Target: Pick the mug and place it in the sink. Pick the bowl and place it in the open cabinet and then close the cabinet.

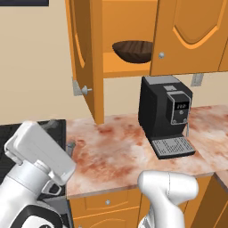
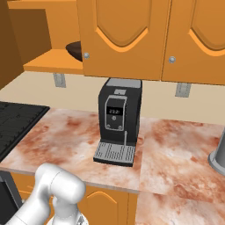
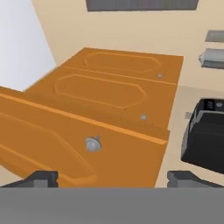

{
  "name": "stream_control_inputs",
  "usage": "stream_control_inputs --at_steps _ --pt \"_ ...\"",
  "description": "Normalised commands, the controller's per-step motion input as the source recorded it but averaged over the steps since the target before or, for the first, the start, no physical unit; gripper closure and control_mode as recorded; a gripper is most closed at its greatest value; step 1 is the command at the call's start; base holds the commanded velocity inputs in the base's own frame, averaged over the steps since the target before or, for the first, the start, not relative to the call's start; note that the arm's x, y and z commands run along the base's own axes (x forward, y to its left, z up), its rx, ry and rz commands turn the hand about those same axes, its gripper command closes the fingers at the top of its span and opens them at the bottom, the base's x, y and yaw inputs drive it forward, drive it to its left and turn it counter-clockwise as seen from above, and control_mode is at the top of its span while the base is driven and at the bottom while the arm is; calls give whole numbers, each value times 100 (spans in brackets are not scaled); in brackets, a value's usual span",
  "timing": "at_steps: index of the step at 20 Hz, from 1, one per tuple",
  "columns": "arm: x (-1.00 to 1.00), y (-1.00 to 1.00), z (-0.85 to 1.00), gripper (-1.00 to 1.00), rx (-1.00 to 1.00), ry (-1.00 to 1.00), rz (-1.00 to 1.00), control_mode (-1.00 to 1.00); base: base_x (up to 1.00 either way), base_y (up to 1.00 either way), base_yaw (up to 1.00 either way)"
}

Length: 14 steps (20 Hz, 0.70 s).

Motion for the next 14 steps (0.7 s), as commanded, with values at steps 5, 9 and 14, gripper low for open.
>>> stream_control_inputs --at_steps 5,9,14 --pt "64 -4 -5 -100 0 -4 -3 -100 0 0 0" --pt "71 0 -6 -100 0 -1 -3 -100 0 0 0" --pt "66 -3 -11 -100 0 -1 -4 -100 0 0 0"
